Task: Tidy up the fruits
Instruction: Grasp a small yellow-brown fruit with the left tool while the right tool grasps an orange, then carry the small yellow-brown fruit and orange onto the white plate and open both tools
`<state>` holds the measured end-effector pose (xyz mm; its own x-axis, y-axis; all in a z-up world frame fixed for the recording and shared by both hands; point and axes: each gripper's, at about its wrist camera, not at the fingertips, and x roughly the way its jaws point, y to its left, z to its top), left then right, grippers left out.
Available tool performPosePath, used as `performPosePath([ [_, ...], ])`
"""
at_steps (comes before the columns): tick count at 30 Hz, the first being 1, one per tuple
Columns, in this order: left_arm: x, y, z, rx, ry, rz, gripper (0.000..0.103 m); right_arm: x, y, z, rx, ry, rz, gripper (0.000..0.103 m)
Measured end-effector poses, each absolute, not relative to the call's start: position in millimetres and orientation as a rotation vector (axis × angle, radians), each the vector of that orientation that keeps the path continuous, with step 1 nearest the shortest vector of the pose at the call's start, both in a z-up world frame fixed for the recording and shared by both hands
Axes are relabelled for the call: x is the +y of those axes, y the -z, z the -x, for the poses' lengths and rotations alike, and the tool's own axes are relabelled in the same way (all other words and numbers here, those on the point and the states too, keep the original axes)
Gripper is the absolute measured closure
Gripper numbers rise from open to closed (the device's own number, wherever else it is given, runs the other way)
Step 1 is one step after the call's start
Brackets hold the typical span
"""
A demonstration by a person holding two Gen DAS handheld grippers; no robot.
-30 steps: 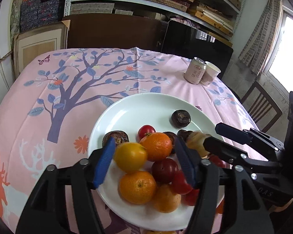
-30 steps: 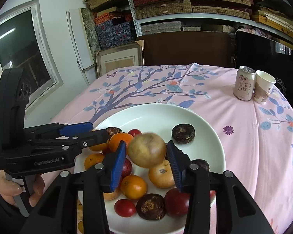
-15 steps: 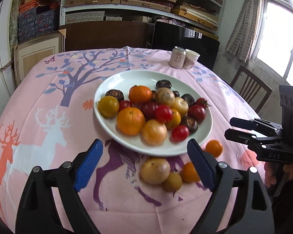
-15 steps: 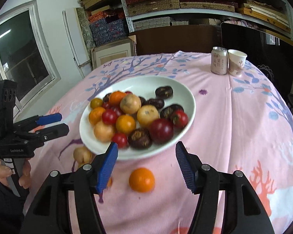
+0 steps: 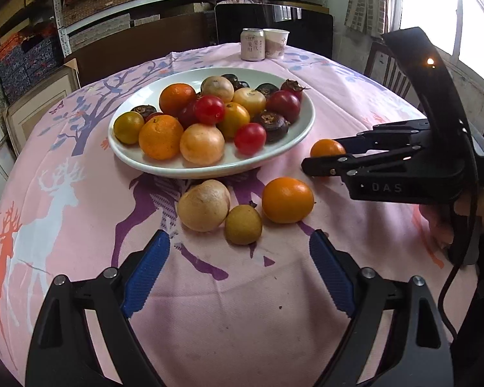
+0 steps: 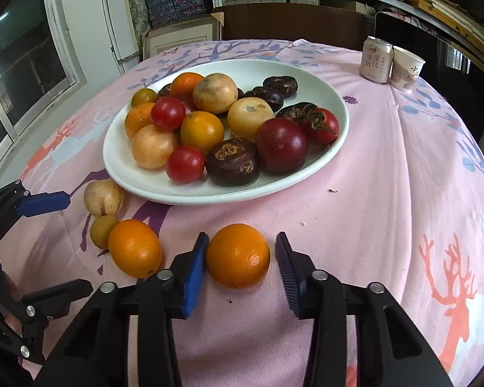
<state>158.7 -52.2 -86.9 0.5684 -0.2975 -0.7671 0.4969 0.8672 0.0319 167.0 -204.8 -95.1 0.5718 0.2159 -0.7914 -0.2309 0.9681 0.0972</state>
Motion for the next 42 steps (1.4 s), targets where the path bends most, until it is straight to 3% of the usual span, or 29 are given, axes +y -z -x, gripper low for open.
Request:
performPosePath([
  [3, -46, 88, -163, 0.856, 0.452, -0.222, 0.018, -215, 94, -165, 0.905, -0.263, -0.041, 0.067],
  [5, -45, 87, -165, 0.856, 0.443, -0.214, 0.024, -227, 90, -163, 0.877, -0.272, -0.103, 0.067],
  [7, -46, 88, -165, 0.86, 0.444, -0.223, 0.038, -232, 90, -161, 0.875, -0.279, -0.126, 0.067],
  [12, -58, 94, -167, 0.887, 0.453, -0.28, 0.053, -235, 89, -161, 0.873, -0.287, -0.144, 0.067],
  [14, -61, 96, -169, 0.895, 0.458, -0.283, 0.055, -235, 88, -160, 0.869, -0.291, -0.144, 0.067],
  [16, -64, 98, -173, 0.907, 0.468, -0.279, 0.065, -236, 88, -161, 0.869, -0.293, -0.15, 0.067],
  [32, -72, 104, -180, 0.928, 0.478, -0.271, 0.065, -238, 87, -159, 0.862, -0.299, -0.161, 0.067],
  [36, -71, 103, -179, 0.929, 0.492, -0.26, 0.076, -241, 88, -159, 0.864, -0.296, -0.173, 0.067],
  [42, -72, 98, -170, 0.919, 0.518, -0.249, 0.077, -243, 89, -159, 0.868, -0.295, -0.186, 0.067],
])
